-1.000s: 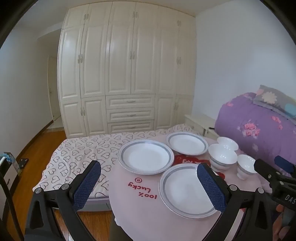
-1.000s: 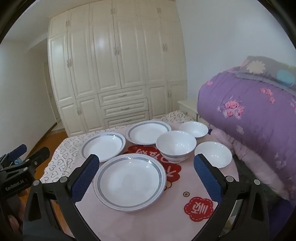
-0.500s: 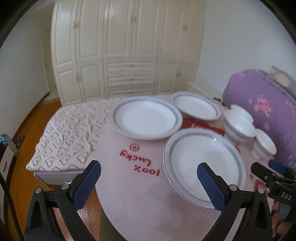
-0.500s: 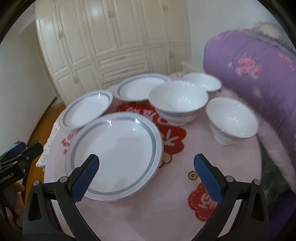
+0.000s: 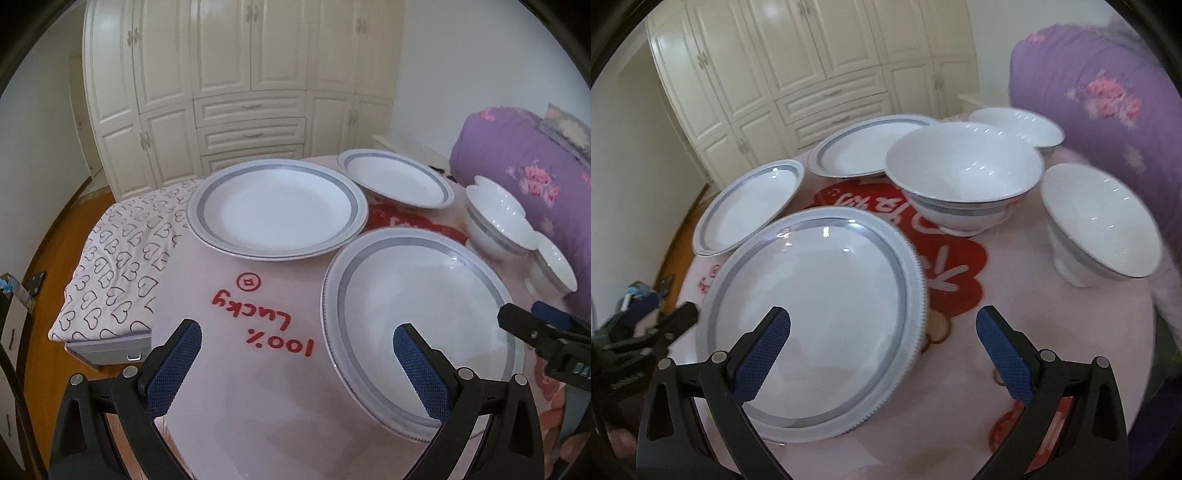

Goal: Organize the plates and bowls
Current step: 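Move both grippers toward the rim of the large grey-rimmed plate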

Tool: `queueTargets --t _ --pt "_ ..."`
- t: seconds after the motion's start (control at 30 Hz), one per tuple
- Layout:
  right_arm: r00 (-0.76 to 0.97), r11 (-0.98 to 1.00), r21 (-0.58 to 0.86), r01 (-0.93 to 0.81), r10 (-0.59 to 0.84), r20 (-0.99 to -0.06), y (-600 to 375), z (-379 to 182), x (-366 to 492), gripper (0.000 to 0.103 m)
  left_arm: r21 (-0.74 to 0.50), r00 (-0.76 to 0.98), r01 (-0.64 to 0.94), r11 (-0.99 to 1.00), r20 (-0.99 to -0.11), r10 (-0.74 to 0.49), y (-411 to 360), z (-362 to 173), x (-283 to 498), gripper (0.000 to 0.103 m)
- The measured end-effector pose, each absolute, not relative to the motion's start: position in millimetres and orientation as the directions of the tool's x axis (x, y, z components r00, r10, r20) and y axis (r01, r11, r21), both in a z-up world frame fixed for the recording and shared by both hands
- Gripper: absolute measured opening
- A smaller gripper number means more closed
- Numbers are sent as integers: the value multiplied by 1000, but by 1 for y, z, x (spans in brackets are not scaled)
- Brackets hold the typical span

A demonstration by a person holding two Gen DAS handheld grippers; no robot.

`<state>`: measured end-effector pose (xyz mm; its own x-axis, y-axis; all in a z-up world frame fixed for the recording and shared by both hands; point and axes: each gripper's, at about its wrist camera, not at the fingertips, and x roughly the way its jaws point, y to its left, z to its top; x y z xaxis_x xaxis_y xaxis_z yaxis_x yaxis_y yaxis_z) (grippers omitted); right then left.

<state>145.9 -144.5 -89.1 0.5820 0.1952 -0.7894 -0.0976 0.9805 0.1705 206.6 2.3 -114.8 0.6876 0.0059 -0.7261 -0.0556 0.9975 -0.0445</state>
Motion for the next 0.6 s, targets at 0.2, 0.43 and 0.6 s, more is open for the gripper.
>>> queueTargets --t 0.2,0.43,0.6 --pt "555 984 156 -89 180 -812 -150 -100 165 102 -64 649 -48 997 -761 -17 4 -136 226 102" --pt "521 990 119 -79 143 -841 -150 -113 178 100 -129 614 -28 991 -785 -85 11 -144 242 101" --pt "531 994 69 -81 101 -842 -148 -118 179 84 -142 597 -26 990 -797 -98 11 -150 242 101"
